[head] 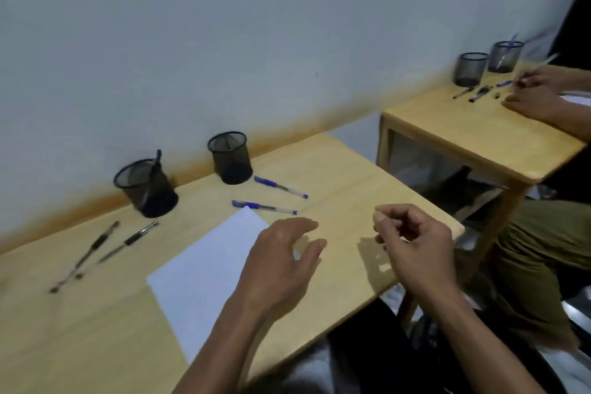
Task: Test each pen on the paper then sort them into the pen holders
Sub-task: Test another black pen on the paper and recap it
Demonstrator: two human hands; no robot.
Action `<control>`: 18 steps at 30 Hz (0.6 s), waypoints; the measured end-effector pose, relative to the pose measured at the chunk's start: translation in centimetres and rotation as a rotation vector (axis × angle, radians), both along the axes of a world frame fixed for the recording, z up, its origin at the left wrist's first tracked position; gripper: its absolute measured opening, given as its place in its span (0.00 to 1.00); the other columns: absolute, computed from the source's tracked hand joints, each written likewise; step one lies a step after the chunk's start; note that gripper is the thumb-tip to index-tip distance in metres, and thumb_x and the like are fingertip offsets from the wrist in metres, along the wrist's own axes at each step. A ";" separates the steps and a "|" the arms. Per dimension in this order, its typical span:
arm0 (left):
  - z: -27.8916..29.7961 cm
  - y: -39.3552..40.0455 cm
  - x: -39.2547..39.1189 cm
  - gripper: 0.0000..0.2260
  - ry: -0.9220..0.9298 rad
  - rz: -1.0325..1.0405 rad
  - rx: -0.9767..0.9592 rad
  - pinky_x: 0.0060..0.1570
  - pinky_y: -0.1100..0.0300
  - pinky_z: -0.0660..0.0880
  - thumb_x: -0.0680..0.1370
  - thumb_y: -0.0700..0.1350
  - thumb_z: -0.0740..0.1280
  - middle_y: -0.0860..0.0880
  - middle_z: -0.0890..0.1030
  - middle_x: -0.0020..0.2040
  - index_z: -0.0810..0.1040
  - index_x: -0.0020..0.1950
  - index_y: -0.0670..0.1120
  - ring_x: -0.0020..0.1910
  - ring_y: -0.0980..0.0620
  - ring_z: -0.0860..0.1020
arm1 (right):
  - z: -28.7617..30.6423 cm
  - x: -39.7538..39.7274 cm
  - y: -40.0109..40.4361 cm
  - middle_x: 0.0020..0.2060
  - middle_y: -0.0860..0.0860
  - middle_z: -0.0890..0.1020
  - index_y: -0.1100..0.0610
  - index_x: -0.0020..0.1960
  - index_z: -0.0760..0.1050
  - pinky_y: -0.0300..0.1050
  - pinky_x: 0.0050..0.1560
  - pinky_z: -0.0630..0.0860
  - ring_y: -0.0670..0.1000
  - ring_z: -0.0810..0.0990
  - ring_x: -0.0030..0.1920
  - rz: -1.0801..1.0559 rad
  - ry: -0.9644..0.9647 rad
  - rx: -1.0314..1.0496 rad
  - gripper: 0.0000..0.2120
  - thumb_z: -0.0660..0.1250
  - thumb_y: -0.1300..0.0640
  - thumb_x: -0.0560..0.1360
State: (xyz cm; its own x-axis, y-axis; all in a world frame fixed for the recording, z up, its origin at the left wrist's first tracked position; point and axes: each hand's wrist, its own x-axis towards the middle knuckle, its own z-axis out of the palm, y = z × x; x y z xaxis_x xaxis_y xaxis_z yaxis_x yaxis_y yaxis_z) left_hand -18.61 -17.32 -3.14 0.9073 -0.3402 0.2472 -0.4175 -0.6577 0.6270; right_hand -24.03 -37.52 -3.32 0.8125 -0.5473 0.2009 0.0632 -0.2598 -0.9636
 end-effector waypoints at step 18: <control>-2.9 23.9 1.3 0.13 -0.077 0.823 0.138 0.63 0.55 0.71 0.75 0.50 0.70 0.50 0.82 0.61 0.82 0.58 0.49 0.64 0.49 0.76 | 0.4 17.1 29.7 0.60 0.51 0.82 0.51 0.64 0.80 0.52 0.54 0.79 0.55 0.79 0.59 0.863 -0.019 -0.822 0.13 0.65 0.54 0.81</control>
State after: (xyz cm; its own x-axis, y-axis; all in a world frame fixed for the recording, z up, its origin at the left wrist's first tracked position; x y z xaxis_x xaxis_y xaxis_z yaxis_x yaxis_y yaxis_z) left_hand -17.33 6.60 -6.07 0.8615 0.3914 0.3235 0.1908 -0.8398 0.5082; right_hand -6.89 -7.82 -2.89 0.8422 0.4769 0.2517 0.5328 -0.6638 -0.5249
